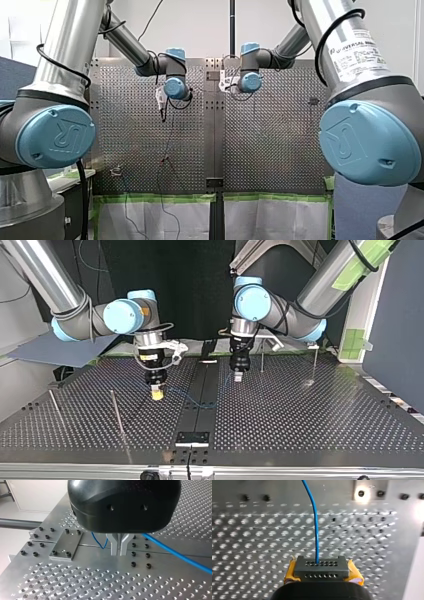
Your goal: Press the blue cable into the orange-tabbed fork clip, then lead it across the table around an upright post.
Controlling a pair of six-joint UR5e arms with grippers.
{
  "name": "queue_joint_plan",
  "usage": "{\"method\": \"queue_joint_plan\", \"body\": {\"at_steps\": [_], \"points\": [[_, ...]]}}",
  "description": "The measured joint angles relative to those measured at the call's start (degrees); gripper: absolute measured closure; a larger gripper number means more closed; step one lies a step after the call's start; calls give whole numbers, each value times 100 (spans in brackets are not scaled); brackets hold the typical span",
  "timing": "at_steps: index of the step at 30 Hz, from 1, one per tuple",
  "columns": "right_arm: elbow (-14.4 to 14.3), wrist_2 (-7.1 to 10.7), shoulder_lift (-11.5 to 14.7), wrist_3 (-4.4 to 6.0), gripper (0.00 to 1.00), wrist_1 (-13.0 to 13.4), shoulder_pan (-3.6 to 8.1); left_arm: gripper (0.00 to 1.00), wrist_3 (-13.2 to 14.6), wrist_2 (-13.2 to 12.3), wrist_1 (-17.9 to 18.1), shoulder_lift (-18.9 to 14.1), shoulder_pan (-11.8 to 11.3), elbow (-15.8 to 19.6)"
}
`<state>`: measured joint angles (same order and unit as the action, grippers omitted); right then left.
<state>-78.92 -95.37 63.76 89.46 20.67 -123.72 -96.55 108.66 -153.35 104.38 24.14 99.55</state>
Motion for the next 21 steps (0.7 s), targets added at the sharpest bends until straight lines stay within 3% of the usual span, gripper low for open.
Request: {"method": "queue_joint_plan", "body": {"at_steps": [21], "points": [[168,-11,560,102,100,-239,65,100,76,10,-782,-3,73,-804]]}}
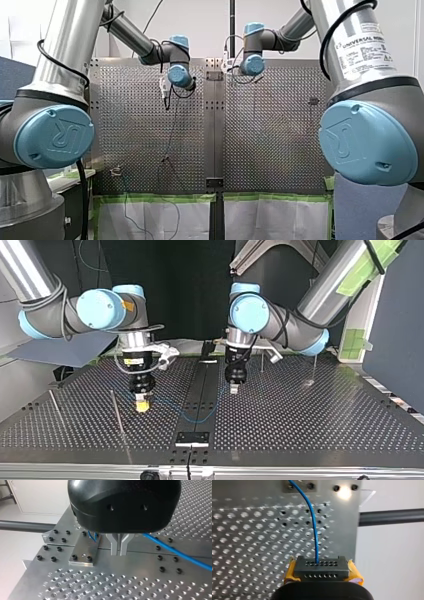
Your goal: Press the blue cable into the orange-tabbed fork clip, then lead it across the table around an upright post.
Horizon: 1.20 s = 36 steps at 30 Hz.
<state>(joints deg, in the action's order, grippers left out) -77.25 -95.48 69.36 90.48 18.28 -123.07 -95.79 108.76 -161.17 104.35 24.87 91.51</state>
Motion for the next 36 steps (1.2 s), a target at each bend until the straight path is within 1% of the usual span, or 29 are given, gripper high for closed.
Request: {"method": "queue_joint_plan", "body": {"at_steps": [4,8,14,20,28,33,36], "points": [[9,1,51,39,100,-24,39,100,26,-5,-72,0,15,-83],[10,0,85,78,100,-41,91,100,54,-8,-147,0,33,-237],[11,4,168,178,100,-58,191,100,46,-18,-227,0,58,-446],[11,8,221,245,100,-83,311,100,42,-40,-278,5,74,-570],[12,17,238,347,100,-86,498,100,1,-153,-289,16,89,-656],[12,19,239,403,100,-86,615,100,-87,-189,-352,36,109,-826],[11,20,240,421,100,-86,672,100,-102,-202,-480,135,139,-977]]}}
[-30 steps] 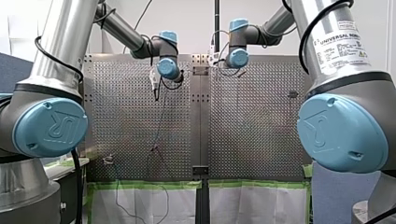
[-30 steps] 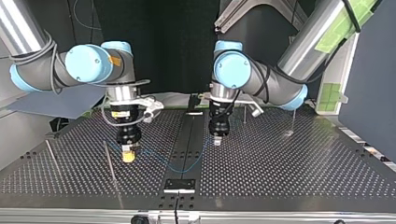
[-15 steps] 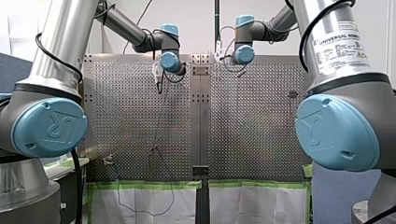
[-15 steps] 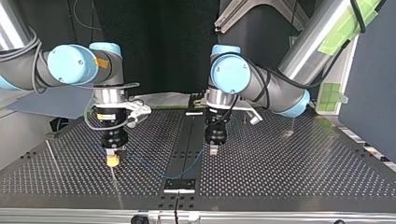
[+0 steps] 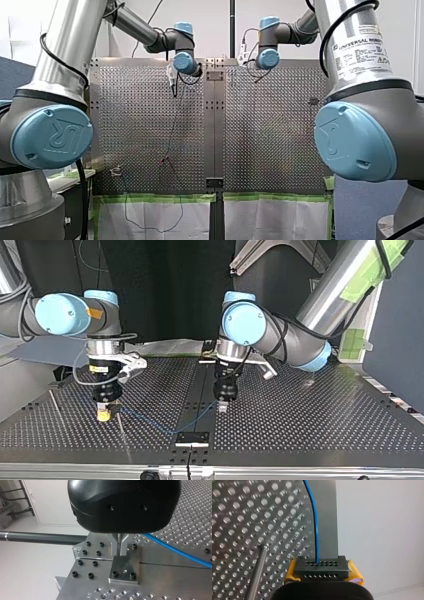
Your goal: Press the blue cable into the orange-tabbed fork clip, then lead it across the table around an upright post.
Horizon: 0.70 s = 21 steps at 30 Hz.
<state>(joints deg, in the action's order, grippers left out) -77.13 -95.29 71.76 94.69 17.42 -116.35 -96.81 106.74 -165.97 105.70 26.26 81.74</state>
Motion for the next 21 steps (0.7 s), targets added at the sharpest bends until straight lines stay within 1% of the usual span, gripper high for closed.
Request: {"method": "queue_joint_plan", "body": {"at_steps": [5,8,9,15,21], "points": [[2,2,5,12,100,-1,40,100,-6,-30,-246,275,107,-301],[6,6,13,27,100,-14,131,100,-46,-50,-292,367,147,-473],[7,7,13,30,100,-18,173,100,-63,-54,-297,380,155,-521],[9,8,14,54,100,-33,339,100,-192,-68,-305,405,206,-834],[14,9,13,84,100,-36,475,100,-366,-102,-319,410,230,-1029]]}}
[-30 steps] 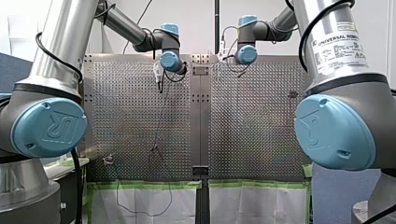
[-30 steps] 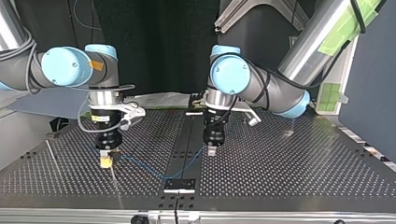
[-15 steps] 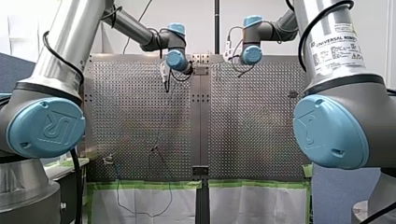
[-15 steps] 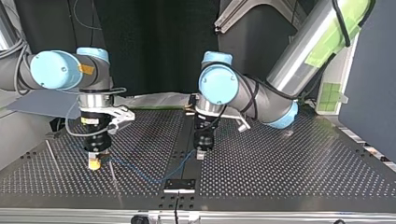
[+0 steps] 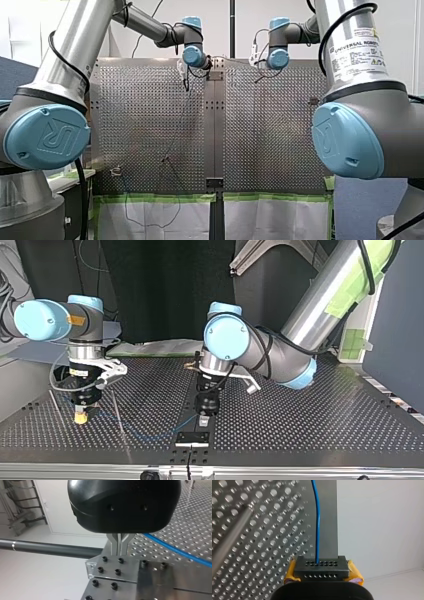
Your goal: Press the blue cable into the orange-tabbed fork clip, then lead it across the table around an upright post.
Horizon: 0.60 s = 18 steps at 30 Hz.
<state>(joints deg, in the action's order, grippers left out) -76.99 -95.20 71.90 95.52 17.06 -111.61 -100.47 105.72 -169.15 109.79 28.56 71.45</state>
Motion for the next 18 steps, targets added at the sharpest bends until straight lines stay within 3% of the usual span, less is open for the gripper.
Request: {"method": "queue_joint_plan", "body": {"at_steps": [10,18], "points": [[11,8,1,3,100,-14,226,100,-154,-199,-198,337,128,-357],[12,8,-2,28,100,-70,400,100,-456,-236,-235,601,265,-766]]}}
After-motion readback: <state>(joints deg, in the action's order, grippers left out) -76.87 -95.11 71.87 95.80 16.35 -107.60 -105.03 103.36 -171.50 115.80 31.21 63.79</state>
